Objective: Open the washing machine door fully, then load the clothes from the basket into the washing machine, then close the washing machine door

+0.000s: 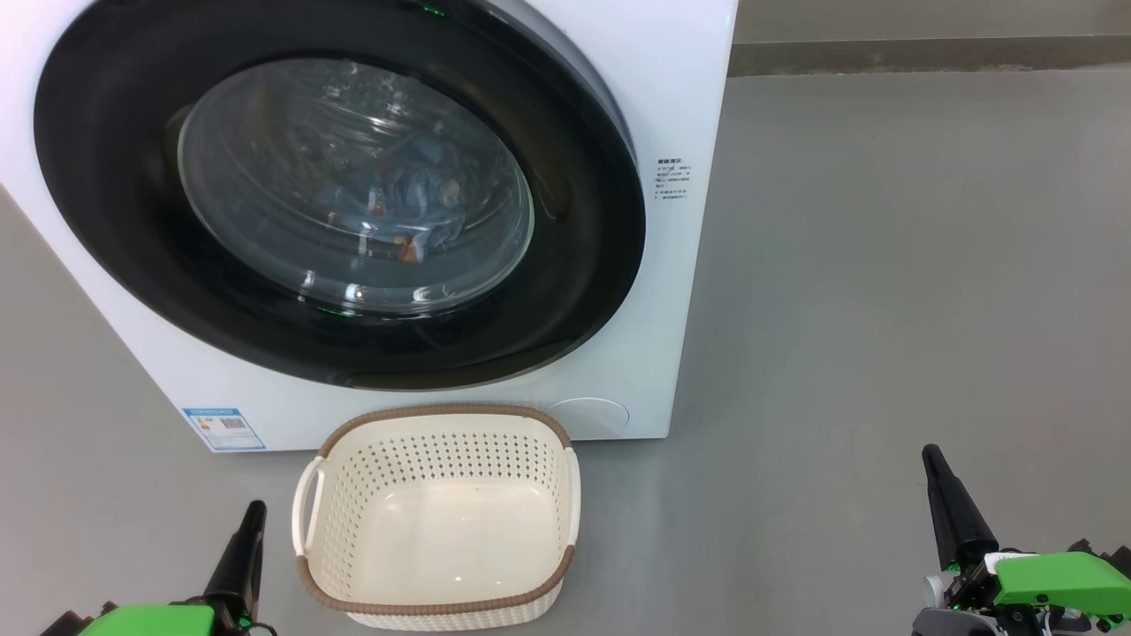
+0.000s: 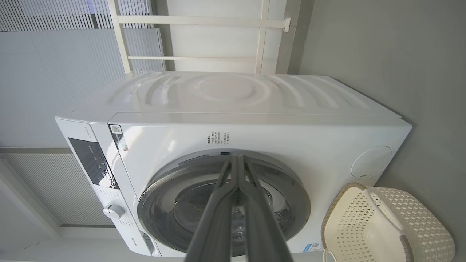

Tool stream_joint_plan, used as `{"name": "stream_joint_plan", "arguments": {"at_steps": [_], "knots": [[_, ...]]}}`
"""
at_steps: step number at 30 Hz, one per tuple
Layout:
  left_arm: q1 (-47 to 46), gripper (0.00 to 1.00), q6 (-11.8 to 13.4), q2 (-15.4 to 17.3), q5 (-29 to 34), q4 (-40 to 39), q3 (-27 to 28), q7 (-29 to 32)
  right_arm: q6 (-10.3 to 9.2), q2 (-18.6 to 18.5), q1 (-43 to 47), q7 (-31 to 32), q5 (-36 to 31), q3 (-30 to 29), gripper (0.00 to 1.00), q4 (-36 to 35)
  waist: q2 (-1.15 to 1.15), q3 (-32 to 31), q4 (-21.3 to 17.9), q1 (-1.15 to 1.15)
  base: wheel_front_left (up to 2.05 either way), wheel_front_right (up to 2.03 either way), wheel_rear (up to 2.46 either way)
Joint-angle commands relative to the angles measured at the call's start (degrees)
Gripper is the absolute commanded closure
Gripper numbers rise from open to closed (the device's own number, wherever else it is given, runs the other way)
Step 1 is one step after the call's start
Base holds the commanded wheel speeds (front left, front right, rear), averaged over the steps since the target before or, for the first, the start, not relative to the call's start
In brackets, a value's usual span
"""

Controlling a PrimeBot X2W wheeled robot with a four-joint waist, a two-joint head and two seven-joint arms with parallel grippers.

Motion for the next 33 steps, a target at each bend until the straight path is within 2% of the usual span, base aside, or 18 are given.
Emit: {"name": "stream_joint_plan", "arguments": {"at_steps": [1,33], "knots": [[-2.8,1.00,-0.1,0.7,-0.5,-1.7,2.1,0.4,-0.05,-0.2,-1.9,0.3,0.2,1.2,1.00,-1.7,0.00,0.0,0.0,0.00,0.00,0.00,0.00],[-2.8,1.00,-0.1,0.7,-0.5,-1.7,2.1,0.4,-0.05,-0.2,-1.9,0.3,0.2,1.2,1.00,-1.7,0.00,0.0,0.0,0.00,0.00,0.00,0.00]]}}
